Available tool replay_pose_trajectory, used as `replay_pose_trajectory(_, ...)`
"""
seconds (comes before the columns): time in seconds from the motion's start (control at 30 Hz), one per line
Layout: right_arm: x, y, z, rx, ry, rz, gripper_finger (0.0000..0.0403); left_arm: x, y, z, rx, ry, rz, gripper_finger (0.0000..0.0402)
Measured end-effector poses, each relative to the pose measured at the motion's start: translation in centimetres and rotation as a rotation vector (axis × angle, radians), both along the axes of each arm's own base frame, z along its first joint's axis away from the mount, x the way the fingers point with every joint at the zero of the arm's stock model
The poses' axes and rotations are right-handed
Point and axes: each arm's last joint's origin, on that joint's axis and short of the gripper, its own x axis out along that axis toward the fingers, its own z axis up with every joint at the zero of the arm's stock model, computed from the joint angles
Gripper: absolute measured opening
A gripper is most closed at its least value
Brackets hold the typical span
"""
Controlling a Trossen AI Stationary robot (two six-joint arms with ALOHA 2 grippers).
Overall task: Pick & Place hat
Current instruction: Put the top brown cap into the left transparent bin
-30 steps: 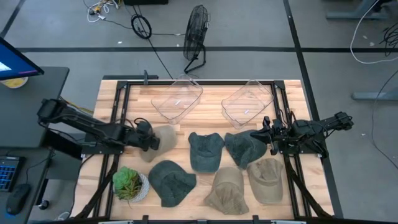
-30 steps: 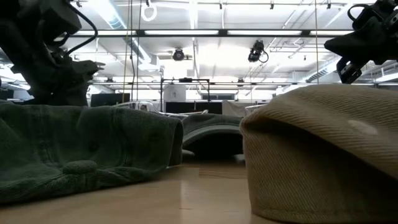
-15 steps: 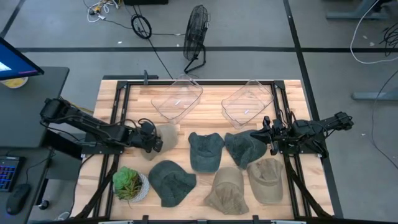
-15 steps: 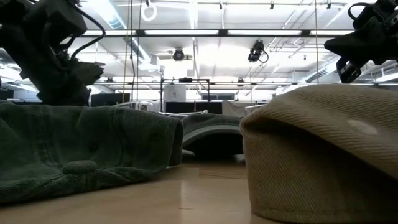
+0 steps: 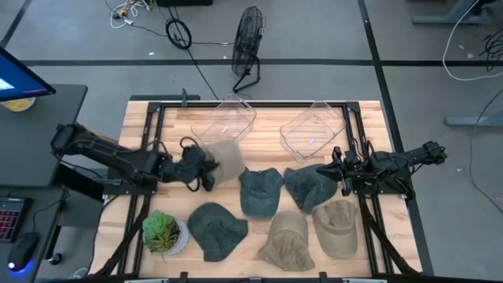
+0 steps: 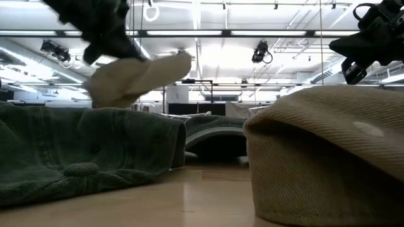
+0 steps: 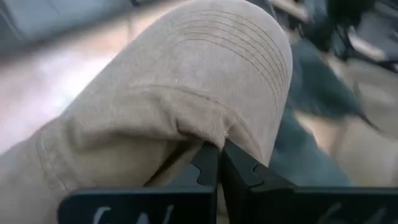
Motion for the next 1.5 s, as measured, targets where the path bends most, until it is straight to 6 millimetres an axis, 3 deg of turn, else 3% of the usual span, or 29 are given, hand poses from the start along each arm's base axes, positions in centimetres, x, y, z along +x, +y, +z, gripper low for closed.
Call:
replay_pose_trajectory(0.2,0.0,0.0,0.0,0.0,0.0,0.0,0.0016,1.0,3.3,3.3,0.085,-0.044,0.121,0.001)
replay_pose_trajectory(0.33,0.0,0.0,0.0,0.0,0.0,-0.001,0.0016,1.3,6.1,3.9,0.12,-0.082,0.228,0.0009)
replay_pose_trajectory(0.5,0.0,0.0,0.0,0.0,0.0,-0.001,0.0016,2.0,9.5,3.1,0.128,-0.068,0.363,0.0014)
replay_pose_trajectory(0.7,0.0,0.0,0.0,0.0,0.0,-0.001,0.0016,3.7,12.4,-0.1,0.127,0.049,0.454,0.001)
replay_pose_trajectory(0.97,0.0,0.0,0.0,-0.021,0.0,0.0,0.0016,6.7,12.6,-4.1,0.114,0.12,0.425,0.0014)
replay_pose_trajectory(1.17,0.0,0.0,0.0,-0.026,0.0,-0.001,0.0016,7.1,12.1,-5.3,0.061,0.155,0.38,0.0015)
replay_pose_trajectory(1.5,0.0,0.0,0.0,-0.026,0.0,0.0,0.0016,7.2,13.4,-7.0,-0.062,0.217,0.305,0.0021)
